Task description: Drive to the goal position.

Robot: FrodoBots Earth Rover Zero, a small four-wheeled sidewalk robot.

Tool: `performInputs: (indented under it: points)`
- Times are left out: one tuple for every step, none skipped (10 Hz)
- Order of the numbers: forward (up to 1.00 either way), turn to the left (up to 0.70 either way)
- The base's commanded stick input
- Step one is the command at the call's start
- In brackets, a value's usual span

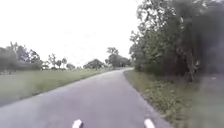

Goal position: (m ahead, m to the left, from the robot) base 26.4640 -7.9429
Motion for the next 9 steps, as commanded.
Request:
performInputs:
  points:
    - [0.8,0.03]
    - [0.8,0.03]
    - [0.8,0.03]
    - [0.8,0.03]
    - [0.8,0.03]
    - [0.8,0.03]
    - [0.8,0.03]
    - [0.8,0.03]
    - [0.8,0.03]
